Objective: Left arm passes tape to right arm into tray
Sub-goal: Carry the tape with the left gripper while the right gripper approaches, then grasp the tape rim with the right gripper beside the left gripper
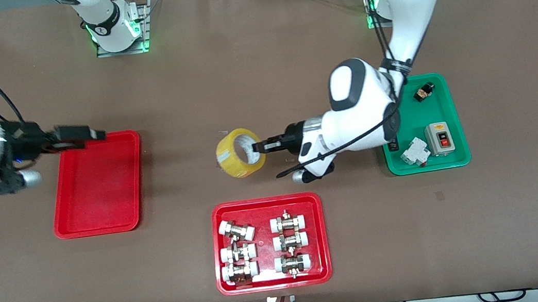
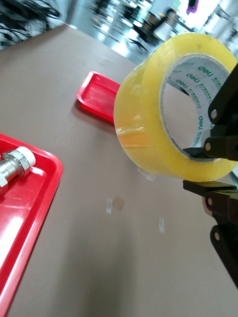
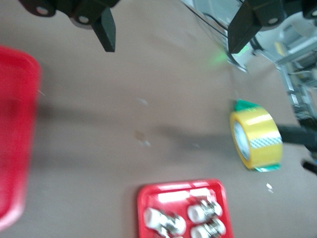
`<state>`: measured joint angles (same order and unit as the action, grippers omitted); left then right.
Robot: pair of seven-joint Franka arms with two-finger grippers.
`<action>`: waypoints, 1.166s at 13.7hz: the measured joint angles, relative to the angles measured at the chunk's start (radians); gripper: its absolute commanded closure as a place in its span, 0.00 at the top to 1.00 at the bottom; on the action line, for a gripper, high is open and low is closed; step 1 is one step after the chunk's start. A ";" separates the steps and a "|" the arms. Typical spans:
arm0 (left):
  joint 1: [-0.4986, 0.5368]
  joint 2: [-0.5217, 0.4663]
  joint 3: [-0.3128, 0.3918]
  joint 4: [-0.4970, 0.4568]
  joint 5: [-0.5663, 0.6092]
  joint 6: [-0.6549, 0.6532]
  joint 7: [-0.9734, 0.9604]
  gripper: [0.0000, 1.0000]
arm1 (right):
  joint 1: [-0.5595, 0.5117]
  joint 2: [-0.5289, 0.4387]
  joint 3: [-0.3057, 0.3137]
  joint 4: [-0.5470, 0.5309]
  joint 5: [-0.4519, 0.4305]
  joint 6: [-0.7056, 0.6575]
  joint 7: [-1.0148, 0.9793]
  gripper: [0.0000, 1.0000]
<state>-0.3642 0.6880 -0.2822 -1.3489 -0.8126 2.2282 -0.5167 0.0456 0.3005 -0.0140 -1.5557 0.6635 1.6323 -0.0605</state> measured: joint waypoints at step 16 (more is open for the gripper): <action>-0.066 0.045 0.001 0.015 -0.034 0.175 -0.189 0.04 | 0.311 0.167 0.010 0.004 0.142 0.485 0.004 0.45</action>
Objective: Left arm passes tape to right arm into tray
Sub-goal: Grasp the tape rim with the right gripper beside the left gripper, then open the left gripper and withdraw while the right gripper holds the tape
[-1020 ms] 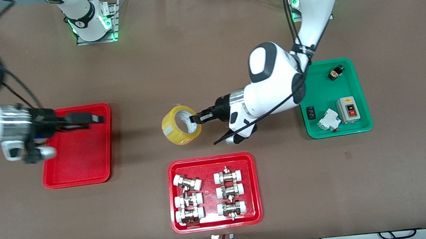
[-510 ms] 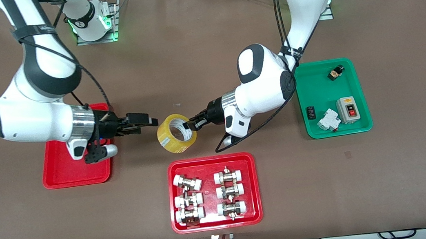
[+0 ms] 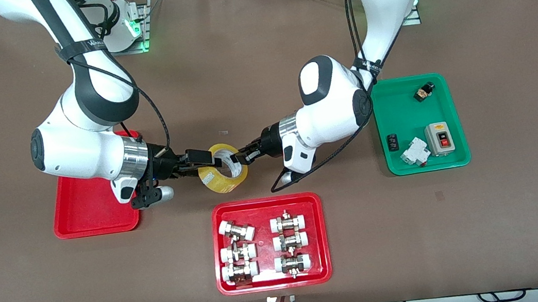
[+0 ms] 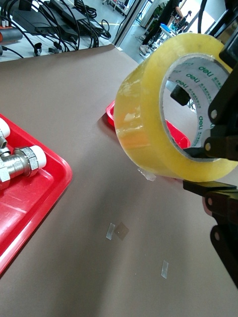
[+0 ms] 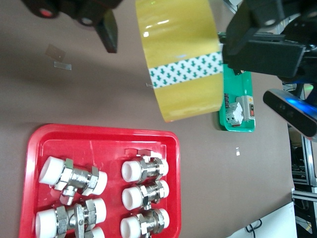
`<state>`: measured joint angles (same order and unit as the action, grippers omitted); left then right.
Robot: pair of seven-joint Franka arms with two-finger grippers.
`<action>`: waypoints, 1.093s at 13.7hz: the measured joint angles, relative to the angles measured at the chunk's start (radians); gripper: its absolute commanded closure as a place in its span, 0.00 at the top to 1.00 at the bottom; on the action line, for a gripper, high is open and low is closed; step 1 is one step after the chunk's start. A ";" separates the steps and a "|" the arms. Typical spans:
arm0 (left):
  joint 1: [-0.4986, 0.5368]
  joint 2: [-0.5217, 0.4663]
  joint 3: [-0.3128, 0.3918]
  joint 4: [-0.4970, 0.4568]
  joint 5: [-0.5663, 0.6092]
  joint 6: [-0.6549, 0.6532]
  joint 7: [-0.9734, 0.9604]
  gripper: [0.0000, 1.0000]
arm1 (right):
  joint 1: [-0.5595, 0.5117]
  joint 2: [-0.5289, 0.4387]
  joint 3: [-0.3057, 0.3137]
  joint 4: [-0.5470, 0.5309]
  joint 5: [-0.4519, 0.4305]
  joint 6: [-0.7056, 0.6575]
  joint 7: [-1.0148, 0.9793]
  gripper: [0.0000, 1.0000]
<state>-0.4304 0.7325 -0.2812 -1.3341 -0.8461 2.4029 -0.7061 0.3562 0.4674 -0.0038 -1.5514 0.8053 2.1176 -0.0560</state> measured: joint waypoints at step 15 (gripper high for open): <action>0.142 -0.094 0.030 0.028 0.193 -0.257 0.002 1.00 | 0.000 0.000 -0.009 0.015 0.001 0.004 -0.004 0.00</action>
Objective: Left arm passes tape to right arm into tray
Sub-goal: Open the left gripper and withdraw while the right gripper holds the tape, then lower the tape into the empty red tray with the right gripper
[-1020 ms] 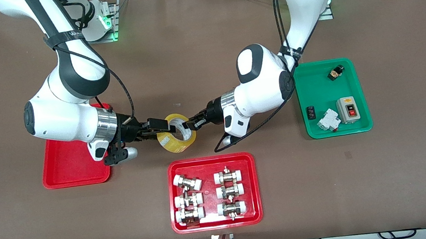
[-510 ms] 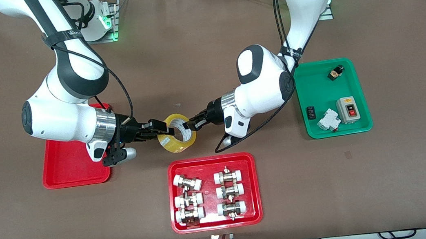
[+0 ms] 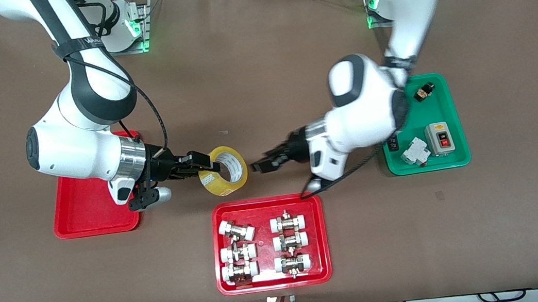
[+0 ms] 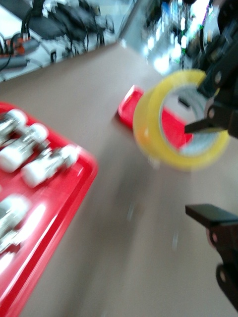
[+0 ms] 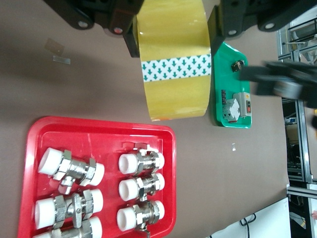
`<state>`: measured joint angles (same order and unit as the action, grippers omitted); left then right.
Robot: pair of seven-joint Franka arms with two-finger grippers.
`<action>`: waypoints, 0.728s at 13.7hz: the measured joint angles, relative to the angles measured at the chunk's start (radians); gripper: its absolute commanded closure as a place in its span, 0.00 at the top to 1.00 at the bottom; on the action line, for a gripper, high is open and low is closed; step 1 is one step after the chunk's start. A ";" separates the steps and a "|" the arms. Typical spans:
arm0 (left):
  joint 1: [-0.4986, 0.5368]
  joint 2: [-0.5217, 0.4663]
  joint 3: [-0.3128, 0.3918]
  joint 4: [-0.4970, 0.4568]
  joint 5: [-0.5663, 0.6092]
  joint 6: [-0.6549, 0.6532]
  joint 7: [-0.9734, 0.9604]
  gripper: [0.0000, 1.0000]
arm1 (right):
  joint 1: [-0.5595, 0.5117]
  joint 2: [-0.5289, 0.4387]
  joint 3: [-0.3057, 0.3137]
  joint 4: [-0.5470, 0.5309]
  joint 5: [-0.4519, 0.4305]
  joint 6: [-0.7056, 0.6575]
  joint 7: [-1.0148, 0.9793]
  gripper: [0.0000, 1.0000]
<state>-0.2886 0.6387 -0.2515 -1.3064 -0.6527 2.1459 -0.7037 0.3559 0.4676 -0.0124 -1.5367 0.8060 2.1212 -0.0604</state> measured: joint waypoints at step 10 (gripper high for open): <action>0.232 -0.238 0.002 0.013 0.704 -0.679 0.053 1.00 | -0.389 0.027 -0.030 -0.088 -0.052 -0.348 -0.411 0.00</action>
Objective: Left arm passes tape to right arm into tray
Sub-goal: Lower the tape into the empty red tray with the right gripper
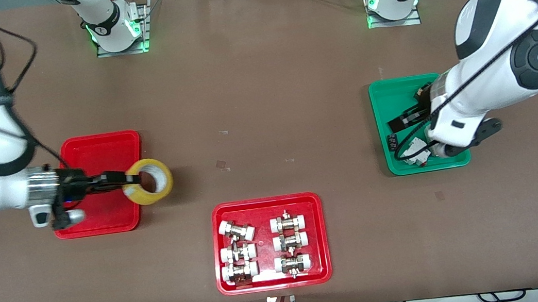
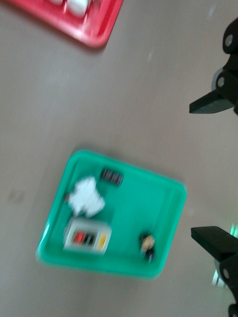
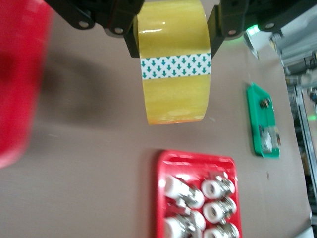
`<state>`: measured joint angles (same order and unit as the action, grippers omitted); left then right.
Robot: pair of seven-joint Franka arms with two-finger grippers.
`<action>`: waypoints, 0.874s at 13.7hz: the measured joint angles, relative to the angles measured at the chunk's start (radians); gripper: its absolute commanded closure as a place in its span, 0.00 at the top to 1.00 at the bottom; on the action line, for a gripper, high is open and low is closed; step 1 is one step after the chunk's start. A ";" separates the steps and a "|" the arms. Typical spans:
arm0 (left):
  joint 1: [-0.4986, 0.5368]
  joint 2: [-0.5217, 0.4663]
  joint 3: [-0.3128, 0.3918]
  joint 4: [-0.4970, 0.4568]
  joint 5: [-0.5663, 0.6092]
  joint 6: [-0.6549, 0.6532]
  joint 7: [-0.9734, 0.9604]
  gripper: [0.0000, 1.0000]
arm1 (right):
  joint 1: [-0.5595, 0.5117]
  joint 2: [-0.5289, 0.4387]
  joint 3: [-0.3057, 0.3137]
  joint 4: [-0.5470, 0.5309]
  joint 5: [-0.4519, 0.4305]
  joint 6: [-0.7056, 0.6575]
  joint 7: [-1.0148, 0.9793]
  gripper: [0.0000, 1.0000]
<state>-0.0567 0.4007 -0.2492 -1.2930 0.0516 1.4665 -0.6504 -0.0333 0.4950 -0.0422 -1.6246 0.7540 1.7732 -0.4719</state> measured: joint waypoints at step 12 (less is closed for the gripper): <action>0.031 -0.208 0.089 -0.277 0.061 0.164 0.271 1.00 | -0.225 0.156 0.007 -0.055 -0.153 -0.019 -0.480 1.00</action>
<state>-0.0260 0.1926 -0.1603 -1.5705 0.1130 1.6307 -0.3798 -0.2583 0.6507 -0.0357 -1.6800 0.6009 1.7540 -0.9518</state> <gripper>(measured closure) 0.000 0.414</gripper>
